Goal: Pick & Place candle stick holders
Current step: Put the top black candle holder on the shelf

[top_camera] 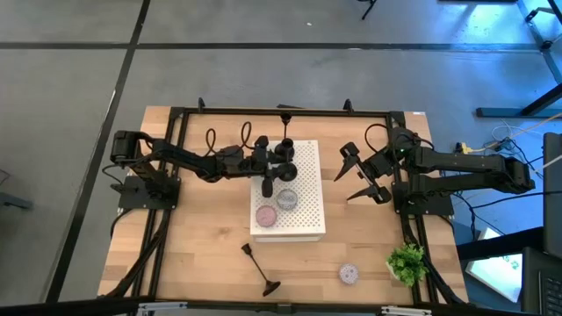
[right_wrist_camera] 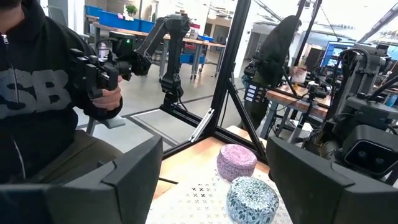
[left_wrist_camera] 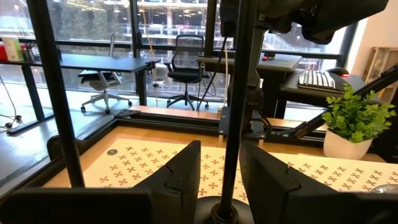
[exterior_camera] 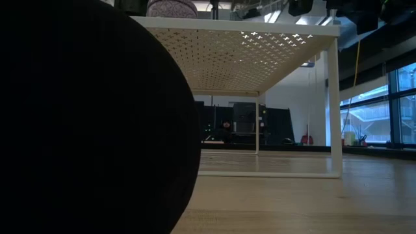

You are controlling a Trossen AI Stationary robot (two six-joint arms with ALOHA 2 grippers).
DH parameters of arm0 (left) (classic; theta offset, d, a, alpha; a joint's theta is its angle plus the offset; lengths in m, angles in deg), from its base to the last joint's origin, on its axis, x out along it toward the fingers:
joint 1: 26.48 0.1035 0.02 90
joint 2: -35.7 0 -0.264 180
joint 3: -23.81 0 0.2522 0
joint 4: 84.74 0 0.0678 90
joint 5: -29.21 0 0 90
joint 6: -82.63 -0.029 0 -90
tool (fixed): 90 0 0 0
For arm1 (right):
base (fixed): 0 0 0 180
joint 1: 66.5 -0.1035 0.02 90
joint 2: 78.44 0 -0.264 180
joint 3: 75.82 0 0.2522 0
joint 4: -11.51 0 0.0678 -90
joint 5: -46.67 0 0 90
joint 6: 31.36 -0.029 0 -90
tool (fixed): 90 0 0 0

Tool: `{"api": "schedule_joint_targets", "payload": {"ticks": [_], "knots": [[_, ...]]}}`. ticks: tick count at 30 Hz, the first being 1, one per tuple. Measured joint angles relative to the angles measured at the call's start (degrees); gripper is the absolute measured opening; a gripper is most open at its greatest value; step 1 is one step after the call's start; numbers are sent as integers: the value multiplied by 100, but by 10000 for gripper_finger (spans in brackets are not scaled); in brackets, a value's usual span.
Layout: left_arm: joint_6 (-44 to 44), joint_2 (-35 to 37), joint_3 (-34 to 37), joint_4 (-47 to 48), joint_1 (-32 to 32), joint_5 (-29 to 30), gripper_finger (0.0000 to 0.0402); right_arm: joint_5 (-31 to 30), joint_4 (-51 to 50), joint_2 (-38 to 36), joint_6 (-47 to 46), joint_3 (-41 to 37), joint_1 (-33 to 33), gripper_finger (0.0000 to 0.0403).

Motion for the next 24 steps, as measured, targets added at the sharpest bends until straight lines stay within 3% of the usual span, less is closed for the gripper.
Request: {"api": "schedule_joint_targets", "payload": {"ticks": [6, 13, 24], "knots": [[-19, 34, 0, 75, -67, 49, 102, 1, 0, 0, -1, 0, 0, 288], [-286, 421, 2, 598, -254, 593, 101, -2, 0, 0, 2, 0, -79, 289], [-251, 564, 2, 1033, -361, 723, 95, -2, 71, 0, -1, 0, -103, 289]]}}
